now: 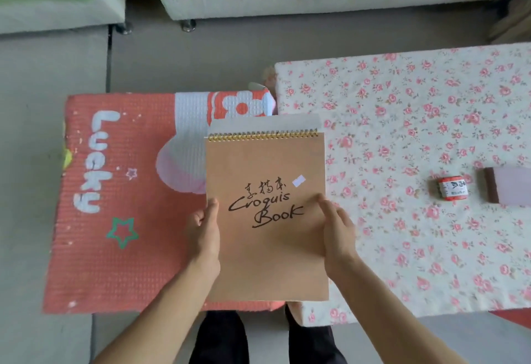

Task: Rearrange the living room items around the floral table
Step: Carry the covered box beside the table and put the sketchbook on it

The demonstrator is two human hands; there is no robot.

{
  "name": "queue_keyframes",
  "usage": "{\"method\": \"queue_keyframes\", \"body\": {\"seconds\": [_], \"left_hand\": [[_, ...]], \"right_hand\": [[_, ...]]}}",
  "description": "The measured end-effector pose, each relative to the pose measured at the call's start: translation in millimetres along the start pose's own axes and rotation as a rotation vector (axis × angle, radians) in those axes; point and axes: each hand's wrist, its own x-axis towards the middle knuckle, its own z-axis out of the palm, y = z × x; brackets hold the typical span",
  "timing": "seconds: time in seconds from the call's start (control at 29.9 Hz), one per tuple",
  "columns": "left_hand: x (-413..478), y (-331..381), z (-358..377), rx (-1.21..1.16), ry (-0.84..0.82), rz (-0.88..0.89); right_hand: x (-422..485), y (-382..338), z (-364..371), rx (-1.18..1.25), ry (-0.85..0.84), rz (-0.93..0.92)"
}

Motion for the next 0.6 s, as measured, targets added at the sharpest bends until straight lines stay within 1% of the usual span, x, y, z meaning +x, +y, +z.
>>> {"method": "queue_keyframes", "body": {"seconds": [0.07, 0.13, 0.23, 0.3, 0.43, 0.6], "left_hand": [[28.4, 8.1, -47.8, 0.003, 0.053, 0.033], [62.7, 15.3, -103.5, 0.001, 0.052, 0.06], [96.2, 15.9, -147.6, -0.023, -0.02, 0.032], [127.7, 12.3, -173.0, 0.009, -0.004, 0.013], [162.9, 7.7, -189.1, 0.051, 0.011, 0.0], [173.7, 7.7, -180.8, 0.122, 0.014, 0.026]], "right_hand": [[-18.9, 13.5, 46.1, -0.014, -0.072, 0.023], [-40.0, 31.1, 99.5, -0.023, -0.122, 0.044], [-46.8, 46.6, 144.0, -0.005, -0.113, 0.039], [-47.1, 59.3, 180.4, -0.005, -0.105, 0.023], [-41.4, 77.3, 218.1, -0.082, -0.061, -0.05], [-33.2, 85.1, 214.6, -0.285, 0.024, -0.199]]}}
